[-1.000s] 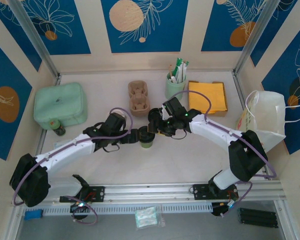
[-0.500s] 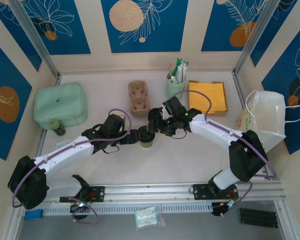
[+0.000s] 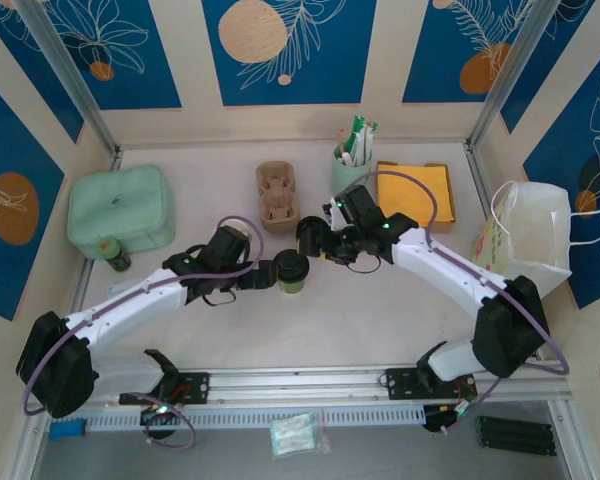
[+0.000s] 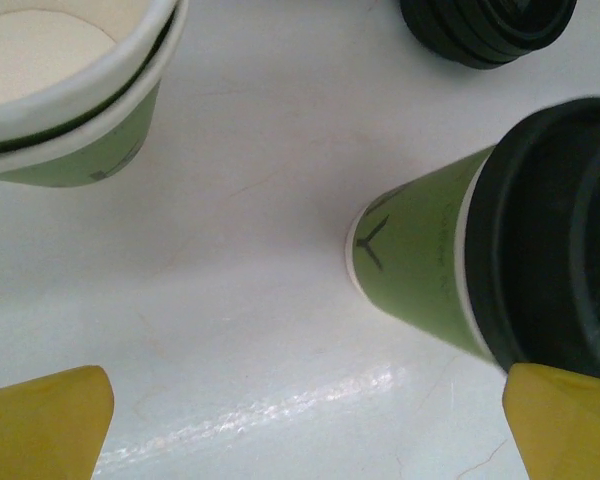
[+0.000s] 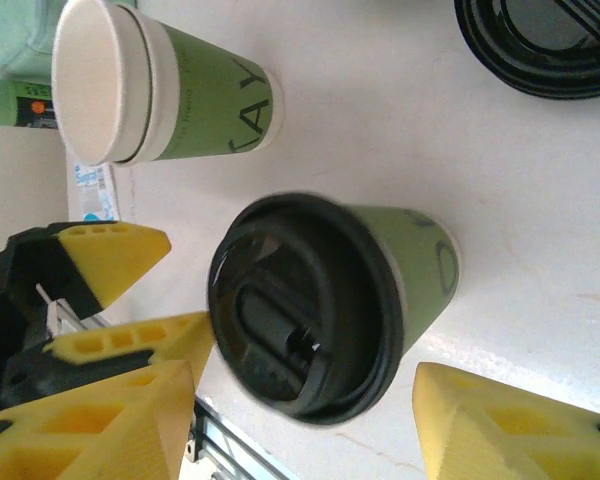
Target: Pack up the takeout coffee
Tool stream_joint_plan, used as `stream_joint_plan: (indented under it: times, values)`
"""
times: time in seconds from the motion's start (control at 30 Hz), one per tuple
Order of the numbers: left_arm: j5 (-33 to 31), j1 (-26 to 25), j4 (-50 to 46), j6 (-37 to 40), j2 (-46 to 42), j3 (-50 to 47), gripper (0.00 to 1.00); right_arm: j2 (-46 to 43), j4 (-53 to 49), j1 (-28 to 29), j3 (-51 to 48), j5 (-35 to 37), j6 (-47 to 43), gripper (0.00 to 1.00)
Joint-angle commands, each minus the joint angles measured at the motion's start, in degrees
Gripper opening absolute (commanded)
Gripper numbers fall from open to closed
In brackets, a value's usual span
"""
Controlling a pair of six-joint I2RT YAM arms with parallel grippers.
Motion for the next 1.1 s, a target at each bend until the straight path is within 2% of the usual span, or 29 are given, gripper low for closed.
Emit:
stream_joint_plan:
  times: [0.0,0.2,0.37,0.77,1.07]
  values:
    - [0.92,0.29,-2.42,2.00,0.40,2.87,0.99,-3.75,-1.96,-0.15,-3.17,0.78,1.50,0.59]
    - [1.41,0.33,-2.94,2.33,0.24,5.84,0.99,-7.58,-2.61,0.55,-8.06,2.82,3.54,0.59]
    - [1.13,0.33,-2.95,2.92,0.87,7.98,0.99,-7.11,-1.08,1.45,-10.57,2.95,5.28,0.58]
    - [1.04,0.30,-1.19,3.54,5.51,9.15,0.99,-0.98,2.23,4.08,-9.31,3.02,6.15,0.58]
    - [1.15,0.29,-0.59,3.41,6.26,7.41,0.99,-1.34,1.97,3.96,-8.91,2.97,5.93,0.57]
